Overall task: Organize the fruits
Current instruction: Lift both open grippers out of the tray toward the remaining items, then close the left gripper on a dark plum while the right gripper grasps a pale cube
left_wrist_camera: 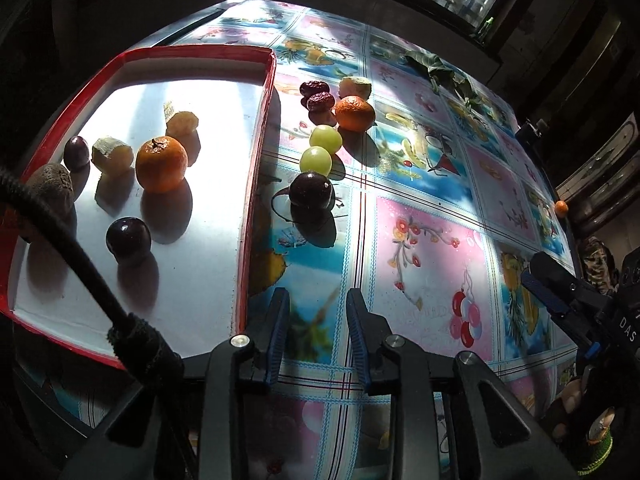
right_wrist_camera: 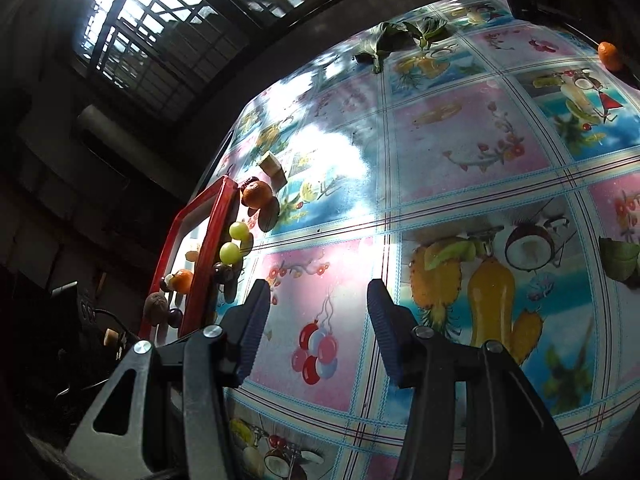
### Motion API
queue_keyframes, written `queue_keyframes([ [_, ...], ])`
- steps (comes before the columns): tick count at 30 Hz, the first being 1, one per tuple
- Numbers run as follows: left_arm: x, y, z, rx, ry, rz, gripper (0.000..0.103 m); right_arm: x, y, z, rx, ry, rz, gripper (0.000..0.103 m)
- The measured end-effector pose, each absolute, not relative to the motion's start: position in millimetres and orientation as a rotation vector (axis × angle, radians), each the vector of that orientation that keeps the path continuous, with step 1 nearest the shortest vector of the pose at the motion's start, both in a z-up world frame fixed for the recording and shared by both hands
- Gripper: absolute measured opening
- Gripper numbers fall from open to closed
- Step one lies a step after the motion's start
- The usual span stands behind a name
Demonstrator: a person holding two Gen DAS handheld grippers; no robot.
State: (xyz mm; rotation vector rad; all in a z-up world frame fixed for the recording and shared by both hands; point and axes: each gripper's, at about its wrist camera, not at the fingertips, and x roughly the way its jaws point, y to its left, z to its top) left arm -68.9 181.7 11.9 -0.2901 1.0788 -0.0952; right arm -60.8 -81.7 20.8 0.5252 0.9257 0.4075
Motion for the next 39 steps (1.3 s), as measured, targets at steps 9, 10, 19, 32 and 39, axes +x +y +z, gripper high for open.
queue_keyframes([
  [9, -43.0, 177.3, 15.6, -0.271, 1.059, -0.063, 0.035, -46.4, -65.0, 16.2, 0.479, 0.947, 0.42, 0.052],
  [10, -38.8, 177.4, 15.6, -0.273, 1.059, -0.058, 0.036, -41.3, -60.0, 17.4, 0.462, 0.948, 0.425, 0.052],
  [19, -10.2, 178.8, 10.6, -0.296, 1.061, -0.039, 0.037, 52.1, 16.1, 34.3, 0.255, 0.935, 0.487, 0.052],
  [32, -0.6, 177.3, 9.7, -0.23, 1.039, -0.049, 0.031, 142.8, 81.9, 4.1, 0.041, 0.988, 0.4, 0.035],
  [39, 1.3, 181.1, 9.4, -0.233, 1.029, -0.043, 0.024, 121.4, 60.3, 17.1, 0.112, 0.961, 0.426, 0.023],
])
